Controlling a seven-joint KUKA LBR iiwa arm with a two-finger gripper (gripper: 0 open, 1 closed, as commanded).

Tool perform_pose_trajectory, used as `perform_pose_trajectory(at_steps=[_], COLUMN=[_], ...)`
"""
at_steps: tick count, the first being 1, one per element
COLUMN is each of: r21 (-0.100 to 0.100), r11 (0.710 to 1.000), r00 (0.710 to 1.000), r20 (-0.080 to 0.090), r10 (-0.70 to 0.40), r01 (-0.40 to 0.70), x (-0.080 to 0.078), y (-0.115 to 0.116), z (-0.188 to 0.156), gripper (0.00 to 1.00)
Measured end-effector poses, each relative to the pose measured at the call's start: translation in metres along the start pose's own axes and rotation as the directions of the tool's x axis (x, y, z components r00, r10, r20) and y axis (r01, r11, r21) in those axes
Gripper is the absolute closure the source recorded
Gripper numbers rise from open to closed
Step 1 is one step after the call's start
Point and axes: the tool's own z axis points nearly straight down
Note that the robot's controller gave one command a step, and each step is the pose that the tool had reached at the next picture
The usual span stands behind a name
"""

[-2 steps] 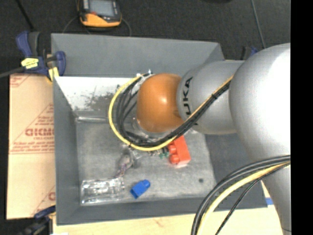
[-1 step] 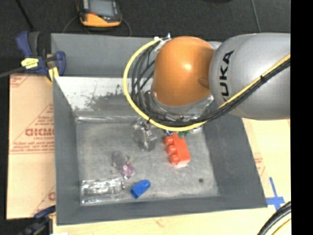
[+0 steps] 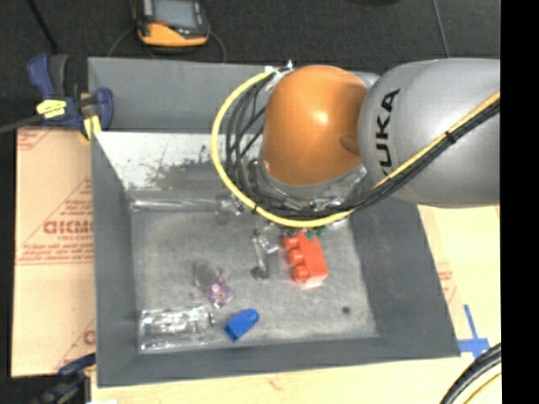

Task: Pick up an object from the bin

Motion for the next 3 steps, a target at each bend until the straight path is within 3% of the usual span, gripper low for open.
perform_pose_trajectory(at_steps=[1,2,3], r21=[-0.003,0.003,0.001], r11=[0.999,1.0,1.0], r00=[0.999,1.0,1.0], r20=[-0.011,0.008,0.005], r10=[-0.042,-0.024,-0.022], r01=[0.042,0.024,0.022], x=[0.043,0.071,0.072], y=[0.018,0.02,0.021], z=[0.075,0.145,0.143], gripper=[0.0,0.0,1.0])
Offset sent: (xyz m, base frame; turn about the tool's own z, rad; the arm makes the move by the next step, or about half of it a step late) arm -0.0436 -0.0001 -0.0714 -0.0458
